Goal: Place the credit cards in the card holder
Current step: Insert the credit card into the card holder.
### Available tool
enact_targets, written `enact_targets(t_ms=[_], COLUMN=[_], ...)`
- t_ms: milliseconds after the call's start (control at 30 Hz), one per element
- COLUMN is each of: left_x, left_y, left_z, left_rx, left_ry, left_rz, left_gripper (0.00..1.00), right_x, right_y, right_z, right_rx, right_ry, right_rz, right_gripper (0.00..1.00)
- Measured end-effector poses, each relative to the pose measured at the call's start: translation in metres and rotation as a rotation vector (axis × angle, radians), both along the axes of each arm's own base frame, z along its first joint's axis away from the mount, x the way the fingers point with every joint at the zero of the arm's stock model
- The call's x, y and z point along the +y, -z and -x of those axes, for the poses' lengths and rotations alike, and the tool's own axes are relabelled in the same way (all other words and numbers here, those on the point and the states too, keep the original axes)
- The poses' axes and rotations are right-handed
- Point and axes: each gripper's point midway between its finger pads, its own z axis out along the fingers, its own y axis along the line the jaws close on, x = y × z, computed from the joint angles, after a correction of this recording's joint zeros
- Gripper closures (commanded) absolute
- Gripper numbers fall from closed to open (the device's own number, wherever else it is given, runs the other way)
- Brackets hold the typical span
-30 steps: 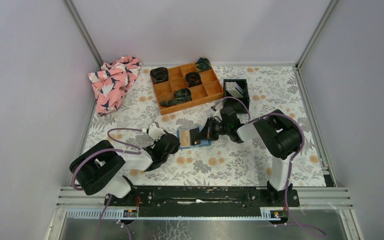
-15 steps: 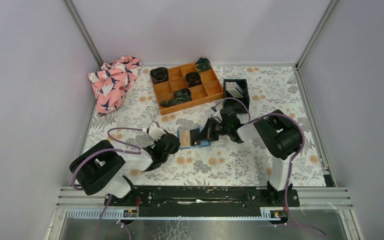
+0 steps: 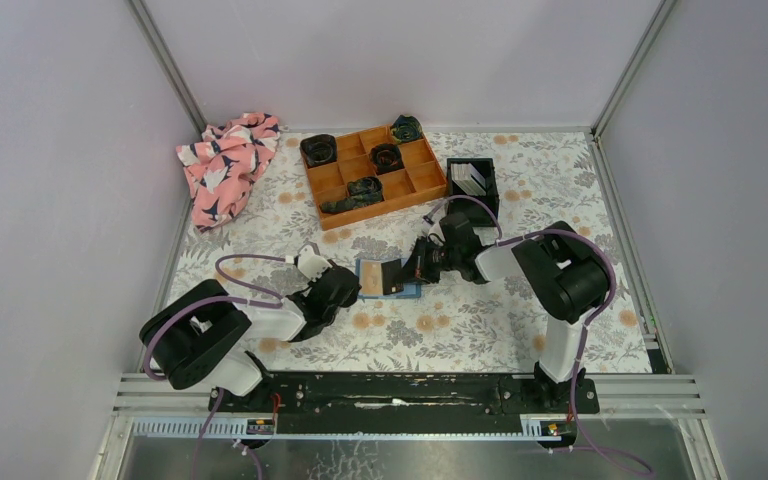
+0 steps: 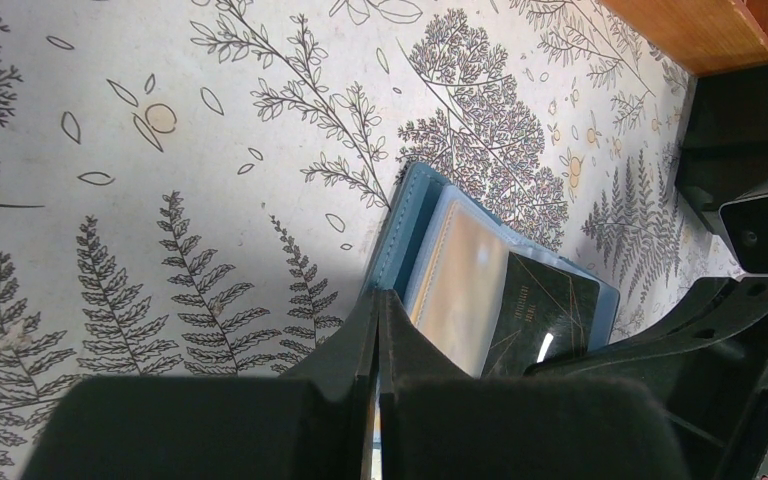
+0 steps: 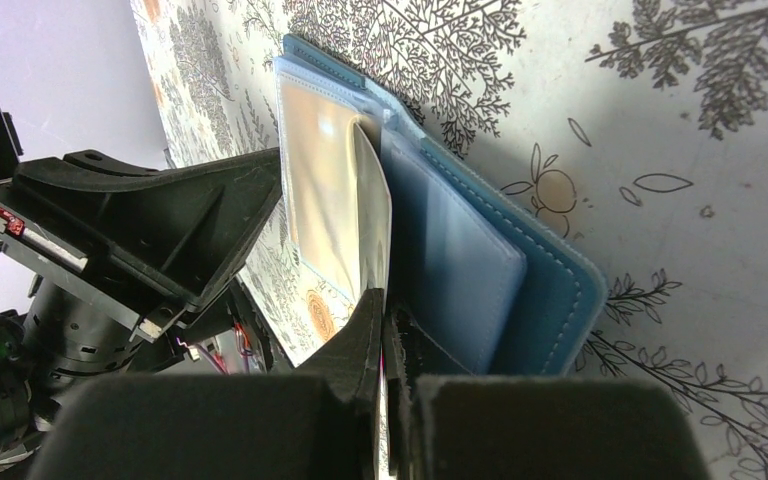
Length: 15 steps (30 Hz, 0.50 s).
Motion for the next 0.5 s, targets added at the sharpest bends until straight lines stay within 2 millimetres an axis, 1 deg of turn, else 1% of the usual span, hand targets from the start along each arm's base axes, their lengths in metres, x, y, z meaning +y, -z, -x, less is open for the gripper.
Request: enact_targets(t_ms=[500], left_x=[-0.0004], left_y=[0.0032], left_z=[-0.0008], left_rx=[0.003], left_ry=[0.009], left_rz=[-0.017], left_gripper=[1.0], right_x=[0.0046], right_y=[0.0007], right_z=[-0.0018], right_rx=[0.045], right_ry=[0.026], right_rz=[-0.029], right_gripper=[1.0])
